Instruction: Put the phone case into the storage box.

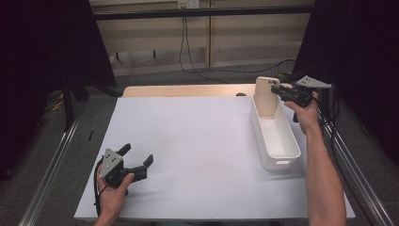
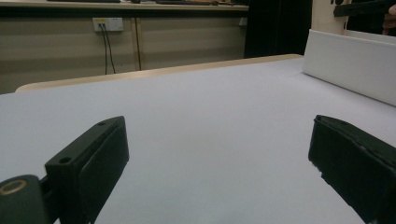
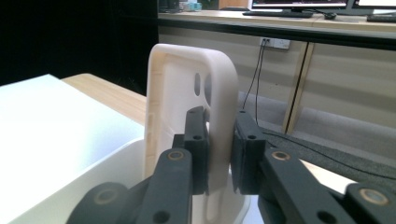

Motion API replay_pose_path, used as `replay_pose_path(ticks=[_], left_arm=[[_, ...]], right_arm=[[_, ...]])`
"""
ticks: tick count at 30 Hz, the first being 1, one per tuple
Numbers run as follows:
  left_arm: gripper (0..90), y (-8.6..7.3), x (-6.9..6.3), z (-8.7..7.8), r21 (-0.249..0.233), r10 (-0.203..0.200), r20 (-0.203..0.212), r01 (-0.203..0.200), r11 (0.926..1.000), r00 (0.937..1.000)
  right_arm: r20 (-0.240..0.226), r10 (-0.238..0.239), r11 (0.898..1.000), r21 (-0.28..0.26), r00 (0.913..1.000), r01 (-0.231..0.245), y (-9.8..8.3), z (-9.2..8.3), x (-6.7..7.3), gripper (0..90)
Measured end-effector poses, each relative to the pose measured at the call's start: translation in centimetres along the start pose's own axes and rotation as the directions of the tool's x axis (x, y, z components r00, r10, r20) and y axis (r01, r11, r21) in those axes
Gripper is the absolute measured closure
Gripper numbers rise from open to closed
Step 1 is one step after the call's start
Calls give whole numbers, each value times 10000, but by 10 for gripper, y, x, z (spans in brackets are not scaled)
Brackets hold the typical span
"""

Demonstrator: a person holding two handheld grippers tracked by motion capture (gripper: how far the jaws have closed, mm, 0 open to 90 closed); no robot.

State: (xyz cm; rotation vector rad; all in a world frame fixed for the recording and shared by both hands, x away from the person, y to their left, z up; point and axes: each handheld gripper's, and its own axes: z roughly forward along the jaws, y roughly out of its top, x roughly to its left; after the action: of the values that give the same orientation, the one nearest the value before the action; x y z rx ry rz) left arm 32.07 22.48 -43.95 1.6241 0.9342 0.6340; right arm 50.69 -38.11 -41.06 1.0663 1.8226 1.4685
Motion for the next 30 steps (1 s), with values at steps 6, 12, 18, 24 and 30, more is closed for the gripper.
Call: replay_pose_path(ticks=[6, 12, 18, 24, 30], left_arm=[[51, 0, 0, 0, -13, -23, -6, 23, 10000, 10000], [52, 0, 0, 0, 24, -7, 16, 7, 10000, 10000], [52, 0, 0, 0, 26, -7, 19, 7, 10000, 10000], [52, -1, 1, 0, 57, -3, 5, 3, 10000, 10000], [52, -1, 1, 0, 64, -24, -28, 24, 10000, 10000]], right_arm=[[169, 433, 9991, -47, 9989, -432, -4, 2, -4, 751], [279, 477, 9988, 47, 9985, -479, -4, 4, -6, 746], [362, 361, 9990, 253, 9987, -370, -1, 8, -7, 730], [322, 263, 9991, 309, 9991, -273, 0, 11, -6, 726], [340, 391, 9991, 178, 9987, -397, 0, 12, -6, 719]])
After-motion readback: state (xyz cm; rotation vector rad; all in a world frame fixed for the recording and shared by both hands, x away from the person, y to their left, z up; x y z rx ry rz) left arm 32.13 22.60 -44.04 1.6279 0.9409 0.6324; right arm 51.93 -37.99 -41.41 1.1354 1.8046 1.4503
